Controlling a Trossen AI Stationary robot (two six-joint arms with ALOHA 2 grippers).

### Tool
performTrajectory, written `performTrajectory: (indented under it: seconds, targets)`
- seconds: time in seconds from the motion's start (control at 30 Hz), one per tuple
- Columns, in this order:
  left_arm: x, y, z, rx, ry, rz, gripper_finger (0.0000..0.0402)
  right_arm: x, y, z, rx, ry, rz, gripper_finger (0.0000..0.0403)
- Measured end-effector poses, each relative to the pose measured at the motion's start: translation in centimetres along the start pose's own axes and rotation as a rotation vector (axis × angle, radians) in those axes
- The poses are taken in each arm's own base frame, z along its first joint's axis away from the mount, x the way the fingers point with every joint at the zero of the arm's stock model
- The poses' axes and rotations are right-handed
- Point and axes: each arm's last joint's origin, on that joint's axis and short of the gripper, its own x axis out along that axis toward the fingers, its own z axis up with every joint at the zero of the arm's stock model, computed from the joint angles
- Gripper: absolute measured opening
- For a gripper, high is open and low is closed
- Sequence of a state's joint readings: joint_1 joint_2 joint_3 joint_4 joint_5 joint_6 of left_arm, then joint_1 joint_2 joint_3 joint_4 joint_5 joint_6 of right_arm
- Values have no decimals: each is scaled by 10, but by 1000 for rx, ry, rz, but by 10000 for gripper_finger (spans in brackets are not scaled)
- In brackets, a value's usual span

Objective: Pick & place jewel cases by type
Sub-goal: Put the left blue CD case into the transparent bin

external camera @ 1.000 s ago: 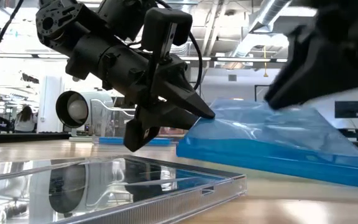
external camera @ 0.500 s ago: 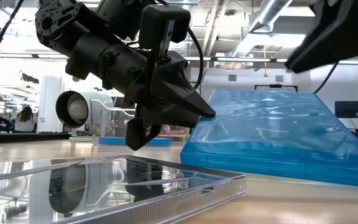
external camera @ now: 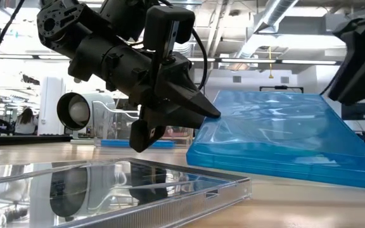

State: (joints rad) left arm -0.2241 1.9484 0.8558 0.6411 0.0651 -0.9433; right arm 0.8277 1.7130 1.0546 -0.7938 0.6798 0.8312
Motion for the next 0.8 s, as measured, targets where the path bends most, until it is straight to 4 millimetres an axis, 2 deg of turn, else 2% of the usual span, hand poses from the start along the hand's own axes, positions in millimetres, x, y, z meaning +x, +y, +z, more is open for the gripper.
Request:
performTrajectory:
  seconds: [0.3,0.5,0.8]
  targets:
    - [0,1,1,-2,-3,5,52,0,1,0,31,26,29,111]
    - [0,2,3,-4,-7,3,52,14,0,5,67,96,56,111]
    - [0,1,3,0,7,-20,52,35,5,5,5,137,52,111]
